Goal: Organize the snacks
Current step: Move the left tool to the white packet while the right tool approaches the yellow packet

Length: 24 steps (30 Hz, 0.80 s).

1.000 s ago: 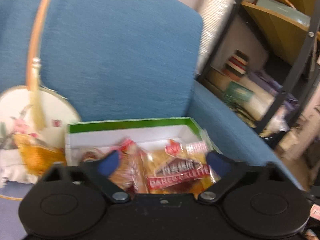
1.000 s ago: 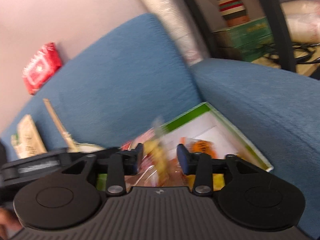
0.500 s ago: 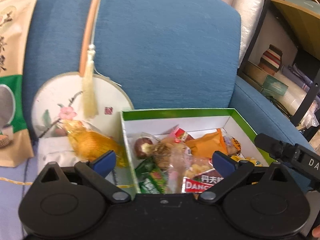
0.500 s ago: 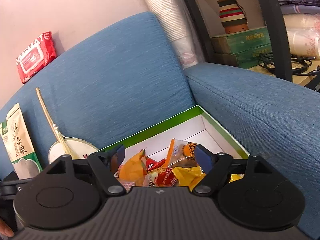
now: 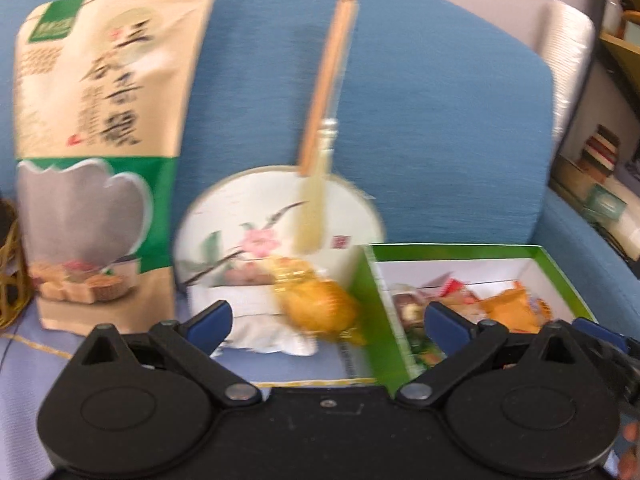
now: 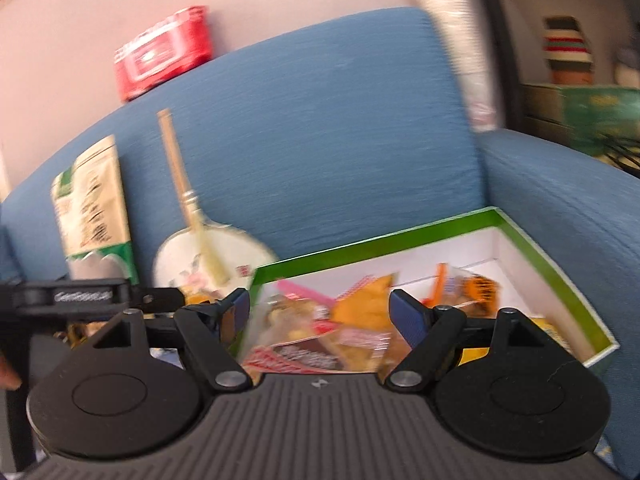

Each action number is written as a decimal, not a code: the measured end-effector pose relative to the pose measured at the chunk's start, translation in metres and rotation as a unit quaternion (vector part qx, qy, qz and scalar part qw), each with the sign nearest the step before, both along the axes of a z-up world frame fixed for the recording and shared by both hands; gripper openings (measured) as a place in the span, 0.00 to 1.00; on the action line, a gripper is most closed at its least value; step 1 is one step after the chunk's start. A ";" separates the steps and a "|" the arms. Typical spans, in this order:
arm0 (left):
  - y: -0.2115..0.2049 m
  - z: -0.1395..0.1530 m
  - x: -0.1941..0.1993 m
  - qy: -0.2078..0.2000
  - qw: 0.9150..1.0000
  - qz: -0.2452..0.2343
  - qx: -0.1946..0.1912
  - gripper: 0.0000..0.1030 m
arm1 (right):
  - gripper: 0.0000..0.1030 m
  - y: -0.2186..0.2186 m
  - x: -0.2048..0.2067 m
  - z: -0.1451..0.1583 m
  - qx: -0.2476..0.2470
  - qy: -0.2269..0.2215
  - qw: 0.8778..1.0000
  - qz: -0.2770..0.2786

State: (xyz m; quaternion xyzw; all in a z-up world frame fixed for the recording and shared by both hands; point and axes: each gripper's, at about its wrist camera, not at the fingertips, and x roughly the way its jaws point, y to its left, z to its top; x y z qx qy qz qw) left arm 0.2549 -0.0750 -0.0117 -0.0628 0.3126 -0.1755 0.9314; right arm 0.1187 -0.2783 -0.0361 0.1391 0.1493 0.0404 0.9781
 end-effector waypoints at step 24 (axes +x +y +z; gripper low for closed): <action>0.046 -0.029 0.019 0.035 0.998 0.037 -0.027 1.00 | 0.87 0.059 0.013 -0.009 -0.064 0.009 0.990 0.128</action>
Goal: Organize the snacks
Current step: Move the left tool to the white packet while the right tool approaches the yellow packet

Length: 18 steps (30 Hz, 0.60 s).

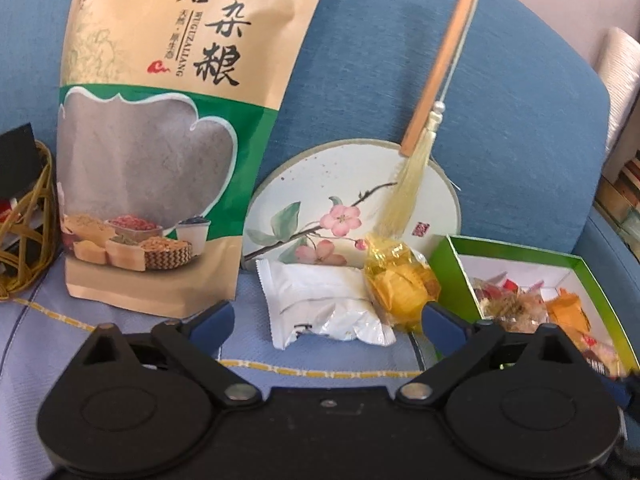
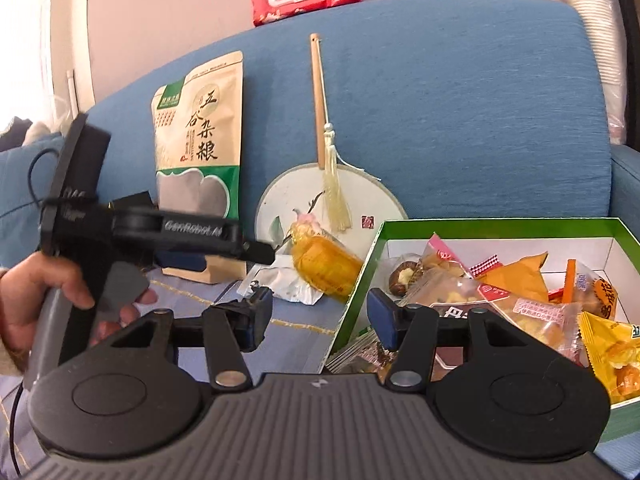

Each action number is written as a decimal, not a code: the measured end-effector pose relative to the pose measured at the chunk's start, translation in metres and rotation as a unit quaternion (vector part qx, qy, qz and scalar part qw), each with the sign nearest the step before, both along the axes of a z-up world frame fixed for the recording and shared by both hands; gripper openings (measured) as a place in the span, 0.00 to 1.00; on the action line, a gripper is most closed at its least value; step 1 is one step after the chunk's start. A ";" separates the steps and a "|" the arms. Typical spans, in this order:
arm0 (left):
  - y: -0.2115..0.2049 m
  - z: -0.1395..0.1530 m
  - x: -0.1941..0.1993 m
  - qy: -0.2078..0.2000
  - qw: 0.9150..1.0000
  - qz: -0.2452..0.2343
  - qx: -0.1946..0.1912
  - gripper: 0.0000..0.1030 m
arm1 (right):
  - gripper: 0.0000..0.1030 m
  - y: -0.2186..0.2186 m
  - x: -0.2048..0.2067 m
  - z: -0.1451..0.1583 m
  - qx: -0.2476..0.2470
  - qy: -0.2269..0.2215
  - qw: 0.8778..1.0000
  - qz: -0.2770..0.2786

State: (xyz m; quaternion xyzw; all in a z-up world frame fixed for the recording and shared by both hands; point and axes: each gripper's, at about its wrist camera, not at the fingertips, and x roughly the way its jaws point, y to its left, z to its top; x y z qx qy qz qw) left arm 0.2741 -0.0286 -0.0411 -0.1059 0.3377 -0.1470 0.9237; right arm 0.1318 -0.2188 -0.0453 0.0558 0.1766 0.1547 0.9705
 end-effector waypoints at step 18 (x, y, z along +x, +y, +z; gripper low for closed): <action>-0.056 -0.013 0.054 0.034 0.998 -0.036 -0.034 0.44 | 0.89 -0.013 -0.004 0.003 0.022 -0.005 1.000 -0.005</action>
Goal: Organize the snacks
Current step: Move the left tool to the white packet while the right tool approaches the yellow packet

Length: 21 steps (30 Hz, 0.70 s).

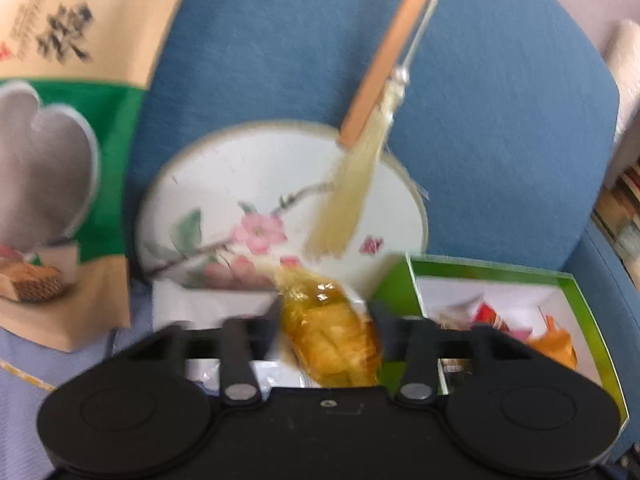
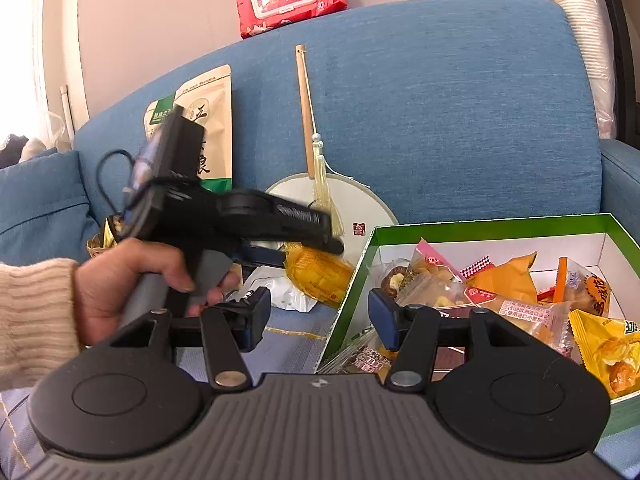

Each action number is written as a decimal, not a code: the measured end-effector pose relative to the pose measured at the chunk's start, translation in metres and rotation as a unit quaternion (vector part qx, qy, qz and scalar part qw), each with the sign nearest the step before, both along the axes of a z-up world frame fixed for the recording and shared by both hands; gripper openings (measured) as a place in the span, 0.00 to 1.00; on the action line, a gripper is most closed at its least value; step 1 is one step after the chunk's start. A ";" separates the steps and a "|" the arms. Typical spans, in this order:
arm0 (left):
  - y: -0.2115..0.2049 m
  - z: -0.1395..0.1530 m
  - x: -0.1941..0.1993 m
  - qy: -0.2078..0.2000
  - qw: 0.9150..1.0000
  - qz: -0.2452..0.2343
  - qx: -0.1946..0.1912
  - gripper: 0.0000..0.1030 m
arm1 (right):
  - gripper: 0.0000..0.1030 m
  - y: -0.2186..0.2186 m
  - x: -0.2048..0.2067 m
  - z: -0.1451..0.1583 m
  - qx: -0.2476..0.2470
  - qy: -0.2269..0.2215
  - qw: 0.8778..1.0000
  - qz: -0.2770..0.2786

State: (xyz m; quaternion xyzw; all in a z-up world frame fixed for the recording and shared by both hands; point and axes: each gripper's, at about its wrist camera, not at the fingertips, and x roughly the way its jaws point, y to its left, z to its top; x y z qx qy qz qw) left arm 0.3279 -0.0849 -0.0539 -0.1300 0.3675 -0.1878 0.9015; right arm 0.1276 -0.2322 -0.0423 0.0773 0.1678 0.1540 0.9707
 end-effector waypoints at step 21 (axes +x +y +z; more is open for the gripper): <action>0.090 0.024 -0.076 -0.049 0.999 0.010 0.011 1.00 | 0.99 0.067 -0.006 -0.018 -0.078 0.014 0.990 0.117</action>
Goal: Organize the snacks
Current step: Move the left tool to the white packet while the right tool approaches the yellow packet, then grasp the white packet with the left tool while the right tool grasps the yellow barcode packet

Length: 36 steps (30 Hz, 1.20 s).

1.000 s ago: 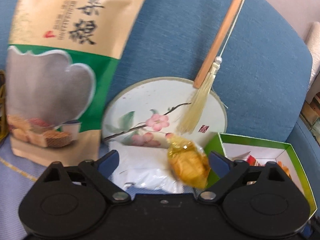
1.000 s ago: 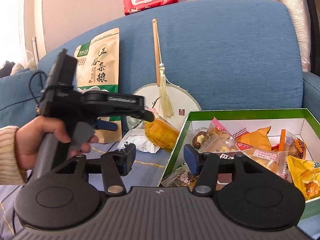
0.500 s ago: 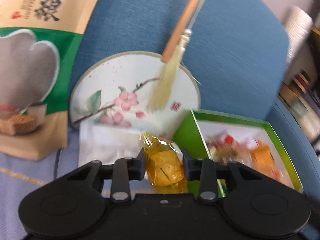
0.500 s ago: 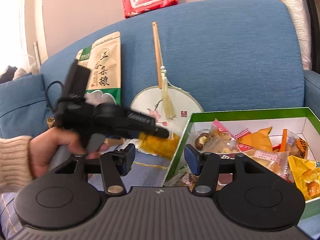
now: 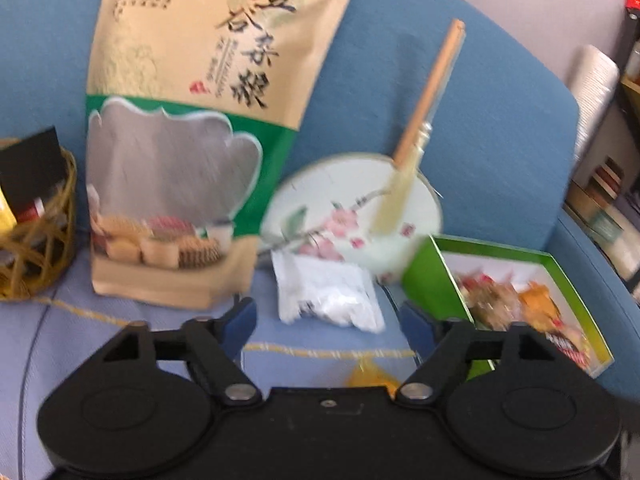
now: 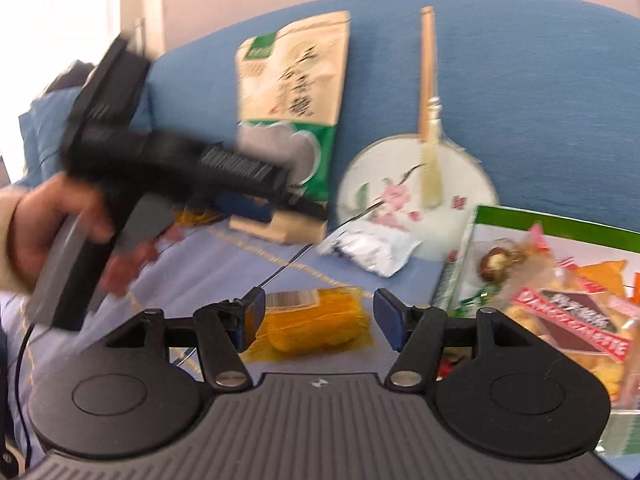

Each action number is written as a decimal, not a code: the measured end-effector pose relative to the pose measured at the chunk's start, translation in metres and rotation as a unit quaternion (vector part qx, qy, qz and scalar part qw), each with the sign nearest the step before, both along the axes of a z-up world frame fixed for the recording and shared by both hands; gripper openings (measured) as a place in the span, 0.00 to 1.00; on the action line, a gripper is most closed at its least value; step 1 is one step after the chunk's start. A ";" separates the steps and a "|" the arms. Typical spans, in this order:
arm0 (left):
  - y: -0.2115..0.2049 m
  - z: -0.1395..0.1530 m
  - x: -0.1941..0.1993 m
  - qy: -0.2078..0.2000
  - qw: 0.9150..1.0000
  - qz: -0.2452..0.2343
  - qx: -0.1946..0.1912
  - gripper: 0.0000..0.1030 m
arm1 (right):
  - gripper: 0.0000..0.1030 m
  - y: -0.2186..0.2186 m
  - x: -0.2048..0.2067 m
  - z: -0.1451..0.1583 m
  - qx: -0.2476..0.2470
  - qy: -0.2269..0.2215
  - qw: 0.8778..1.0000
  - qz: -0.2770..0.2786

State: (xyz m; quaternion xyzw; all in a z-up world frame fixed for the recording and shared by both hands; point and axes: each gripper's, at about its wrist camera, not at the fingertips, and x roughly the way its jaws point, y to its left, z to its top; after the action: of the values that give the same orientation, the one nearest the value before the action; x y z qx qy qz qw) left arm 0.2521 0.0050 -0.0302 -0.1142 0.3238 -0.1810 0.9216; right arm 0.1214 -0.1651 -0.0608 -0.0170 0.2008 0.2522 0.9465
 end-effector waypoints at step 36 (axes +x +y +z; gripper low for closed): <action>-0.023 -0.049 0.055 0.067 0.988 -0.102 0.099 0.91 | 0.53 0.065 0.024 -0.050 -0.136 0.030 0.988 0.062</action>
State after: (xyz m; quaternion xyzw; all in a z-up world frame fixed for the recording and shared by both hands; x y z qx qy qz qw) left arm 0.3068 -0.0180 -0.0791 -0.0007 0.4107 -0.2335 0.8814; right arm 0.1453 -0.1005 -0.1107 -0.1500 0.2601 0.2812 0.9115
